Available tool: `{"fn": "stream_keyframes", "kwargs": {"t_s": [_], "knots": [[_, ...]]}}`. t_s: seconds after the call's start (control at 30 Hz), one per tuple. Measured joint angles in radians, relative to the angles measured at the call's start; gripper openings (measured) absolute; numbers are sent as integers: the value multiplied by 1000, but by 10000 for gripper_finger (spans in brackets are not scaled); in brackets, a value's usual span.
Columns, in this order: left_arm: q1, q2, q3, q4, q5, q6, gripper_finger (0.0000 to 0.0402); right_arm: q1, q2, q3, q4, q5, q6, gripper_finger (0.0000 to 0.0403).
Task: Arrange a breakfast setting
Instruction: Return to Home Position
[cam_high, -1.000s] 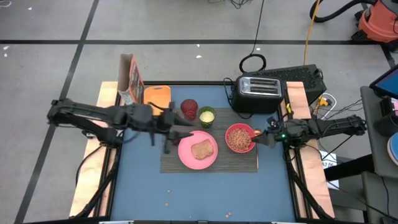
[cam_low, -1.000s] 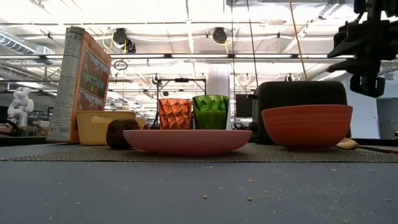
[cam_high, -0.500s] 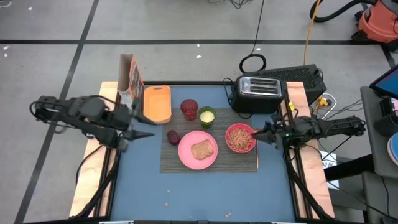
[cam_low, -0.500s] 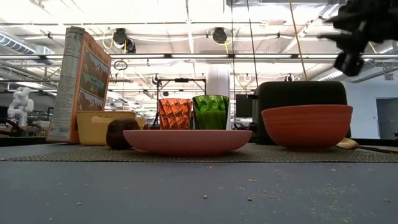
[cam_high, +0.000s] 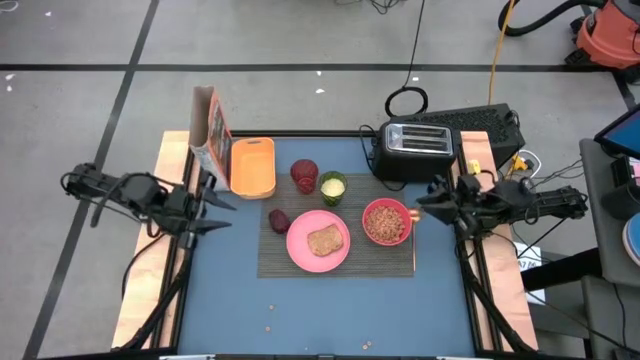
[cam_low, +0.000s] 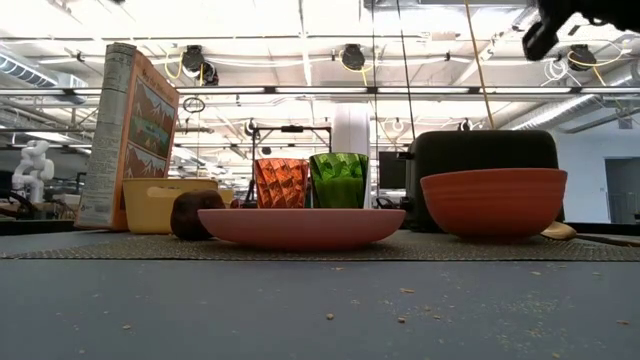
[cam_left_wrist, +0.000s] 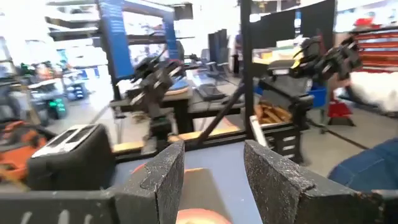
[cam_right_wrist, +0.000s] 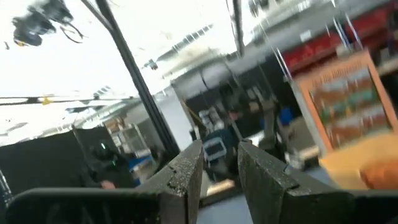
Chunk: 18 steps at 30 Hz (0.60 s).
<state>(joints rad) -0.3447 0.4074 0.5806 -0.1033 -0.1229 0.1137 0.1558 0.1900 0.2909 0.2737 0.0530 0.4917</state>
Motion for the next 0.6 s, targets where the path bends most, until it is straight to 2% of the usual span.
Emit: {"fn": "stream_keyframes", "kwargs": {"t_s": [0.2, 0.4, 0.6], "knots": [[0, -210, -168, 1, -129, 7, 173, 0, 0, 0, 124, 2, -115, 96], [0, -380, -265, 4, -210, 54, 173, 0, 0, 0, 134, 6, -196, 95], [12, -400, -308, 17, -250, 62, 173, 0, 3, 1, 132, 109, -216, 95]]}}
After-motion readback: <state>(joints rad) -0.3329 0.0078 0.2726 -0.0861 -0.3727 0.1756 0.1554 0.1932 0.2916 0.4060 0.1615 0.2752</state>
